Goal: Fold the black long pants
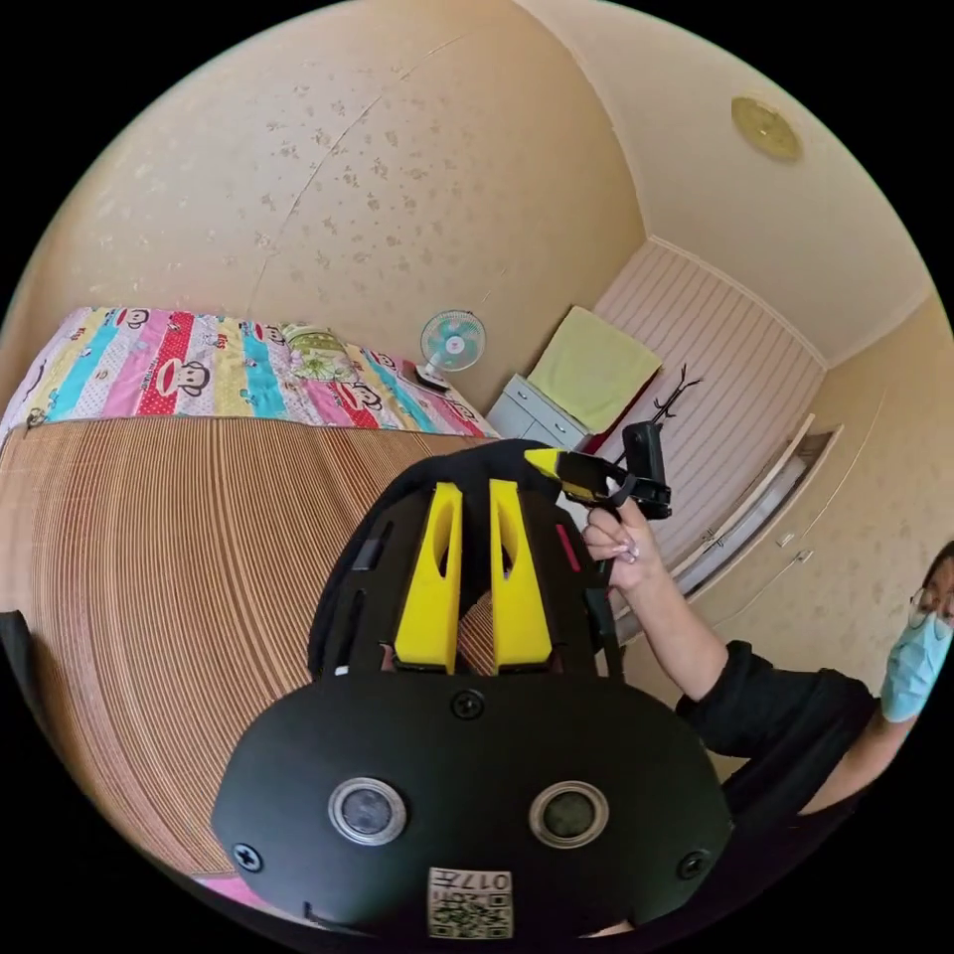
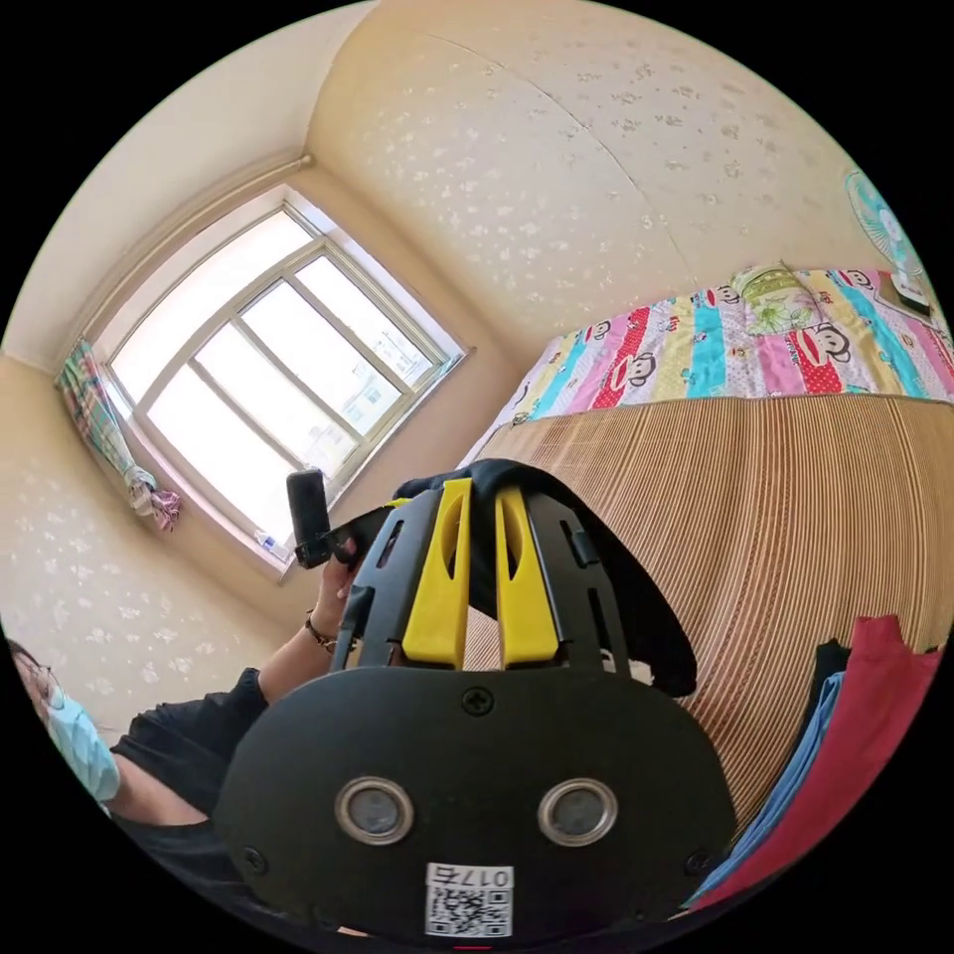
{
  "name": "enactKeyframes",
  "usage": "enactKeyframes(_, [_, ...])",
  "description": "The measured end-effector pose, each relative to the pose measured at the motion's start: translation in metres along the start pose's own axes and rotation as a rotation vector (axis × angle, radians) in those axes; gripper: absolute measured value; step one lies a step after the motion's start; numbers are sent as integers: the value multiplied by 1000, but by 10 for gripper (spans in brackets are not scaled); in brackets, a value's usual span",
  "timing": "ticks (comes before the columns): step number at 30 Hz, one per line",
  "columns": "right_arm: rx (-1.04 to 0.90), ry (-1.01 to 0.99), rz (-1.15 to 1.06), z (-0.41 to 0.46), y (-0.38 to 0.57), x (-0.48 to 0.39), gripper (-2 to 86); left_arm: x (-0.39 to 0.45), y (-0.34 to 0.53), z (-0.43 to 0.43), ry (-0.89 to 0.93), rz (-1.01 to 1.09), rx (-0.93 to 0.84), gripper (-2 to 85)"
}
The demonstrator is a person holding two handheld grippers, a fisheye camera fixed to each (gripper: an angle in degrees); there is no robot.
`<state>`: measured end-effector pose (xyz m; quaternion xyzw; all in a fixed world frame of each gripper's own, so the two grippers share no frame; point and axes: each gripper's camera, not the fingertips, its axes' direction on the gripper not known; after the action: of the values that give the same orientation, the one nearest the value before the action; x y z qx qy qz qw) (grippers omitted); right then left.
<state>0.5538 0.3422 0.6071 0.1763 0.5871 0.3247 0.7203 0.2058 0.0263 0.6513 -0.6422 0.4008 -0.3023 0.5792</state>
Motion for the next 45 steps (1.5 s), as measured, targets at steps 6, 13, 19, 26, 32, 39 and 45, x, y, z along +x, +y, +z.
enactKeyframes(6, [-30, -111, -155, -20, 173, -16, 16, 40, 167, 2, 190, 67, -11, 51])
enactKeyframes(13, [-238, 119, -2, 11, 342, 1, 55, 67, 327, 54, 12, -68, -290, 65])
enactKeyframes(19, [-161, 111, 91, -27, 327, 33, 98, 29, 322, 23, 80, -270, -222, 126])
enactKeyframes(26, [-56, 129, 122, -41, 222, 101, 179, -14, 218, 8, -99, -265, -87, 180])
enactKeyframes(32, [-204, -8, 291, 21, 200, 204, 221, -50, 197, 61, -182, -355, -222, 206])
enactKeyframes(39, [-166, -103, 323, 4, 225, 223, 194, -67, 211, 61, 12, -473, -212, 147])
enactKeyframes(45, [-157, -135, 320, -9, 210, 215, 149, -87, 218, 32, 222, -610, -89, 99])
